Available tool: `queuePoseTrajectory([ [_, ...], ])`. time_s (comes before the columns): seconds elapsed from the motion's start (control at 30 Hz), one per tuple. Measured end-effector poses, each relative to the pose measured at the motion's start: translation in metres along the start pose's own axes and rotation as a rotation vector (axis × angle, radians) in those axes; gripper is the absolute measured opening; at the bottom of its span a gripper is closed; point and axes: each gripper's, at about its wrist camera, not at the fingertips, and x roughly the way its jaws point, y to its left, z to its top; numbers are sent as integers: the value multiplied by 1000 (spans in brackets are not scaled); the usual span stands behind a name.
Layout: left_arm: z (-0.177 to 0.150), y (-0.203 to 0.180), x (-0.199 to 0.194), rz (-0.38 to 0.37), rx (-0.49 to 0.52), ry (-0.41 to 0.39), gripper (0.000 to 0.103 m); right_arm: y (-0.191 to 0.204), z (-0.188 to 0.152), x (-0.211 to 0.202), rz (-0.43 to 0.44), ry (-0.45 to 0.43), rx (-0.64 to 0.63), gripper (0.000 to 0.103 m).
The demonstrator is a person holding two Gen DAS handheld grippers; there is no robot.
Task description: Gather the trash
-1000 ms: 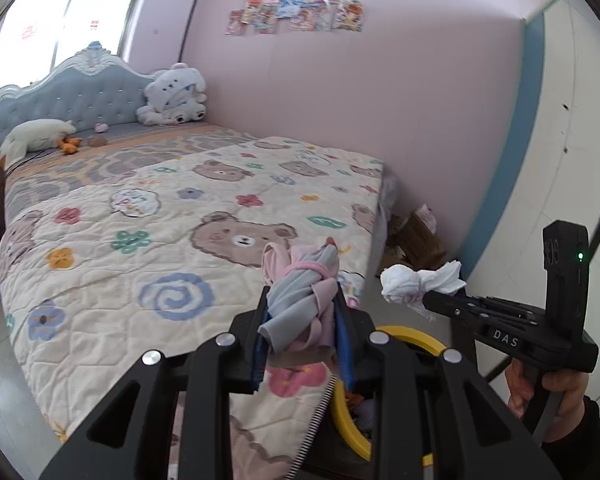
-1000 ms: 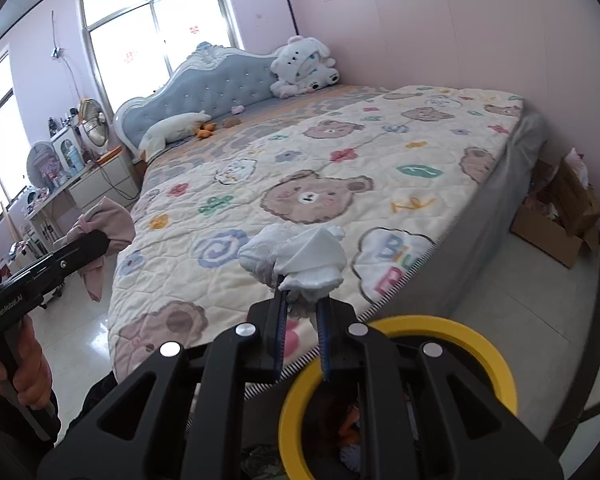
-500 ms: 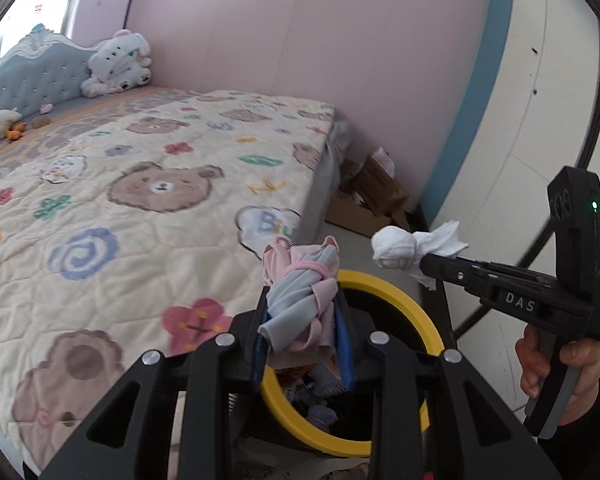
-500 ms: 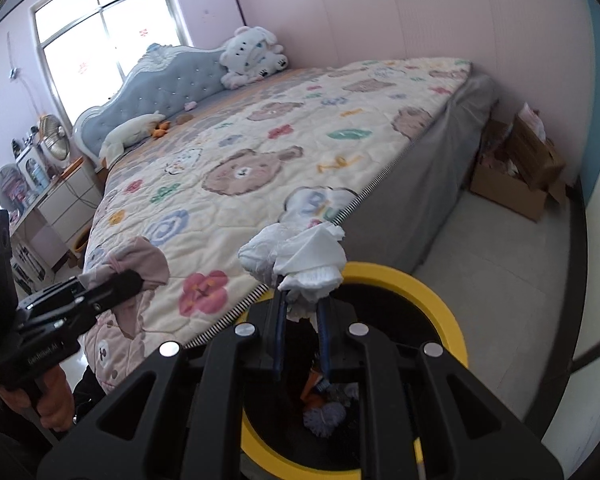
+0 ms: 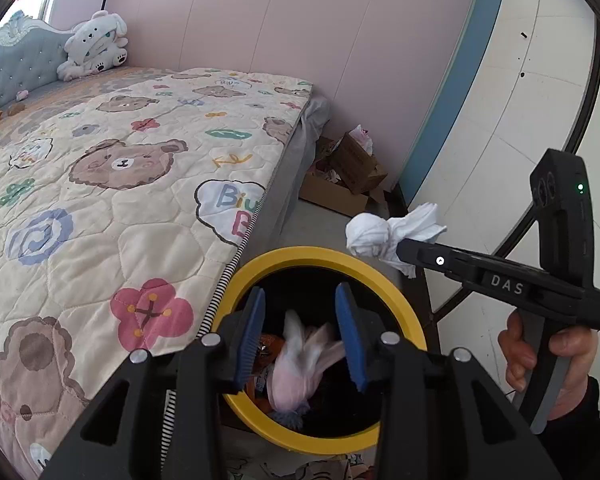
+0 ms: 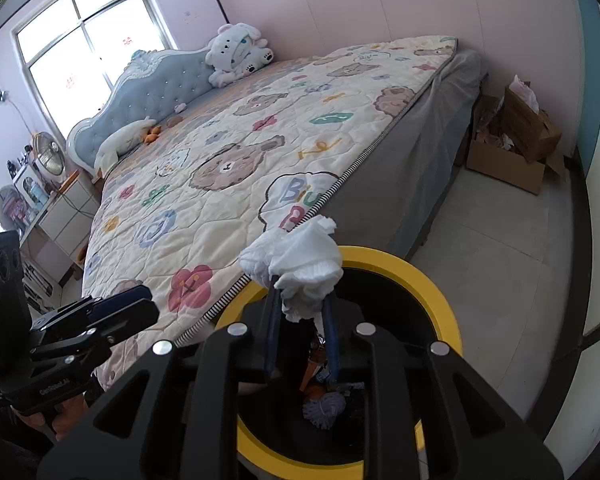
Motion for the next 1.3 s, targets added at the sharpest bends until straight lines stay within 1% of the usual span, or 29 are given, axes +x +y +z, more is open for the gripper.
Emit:
queuePoseTrajectory([
  [0.03,0,1,-1,-2,-3,-5,40,-2,0,0,1,0,6,21],
  [0.1,1,2,-4,-2,-10,-16,41,-4,1,0,-1,1,14,28],
  [0.13,1,3,-6,-3,-13,-20,41,-5,1,0,-7,-1,18,29],
  [0.37,3,17,-18,16,-41,-43,41,-4,4,0,-26,-2,22,30],
  [0.43,2,23,-22,27,-52,-49,41,-4,6,1,-33,0,20,35],
  [0.47,2,25,-24,30,-58,-51,41,-3,6,2,-31,1,24,42],
  [0.5,1,29,-27,35,-64,-54,41,-3,7,3,-28,3,27,44],
  [0.6,0,37,-36,56,-73,-70,41,6,10,5,-32,4,6,44],
  [0.7,-1,47,-48,84,-86,-93,41,23,11,12,-5,12,-26,44],
  [0.83,-3,68,-67,141,-115,-123,41,54,13,26,41,22,-76,44],
  [1.03,-17,107,-93,242,-198,-153,41,112,15,60,117,50,-164,44],
  [1.17,-30,130,-113,326,-249,-190,41,152,14,81,134,55,-217,43],
  [1.3,-41,149,-132,393,-296,-225,50,184,15,99,138,49,-229,43],
])
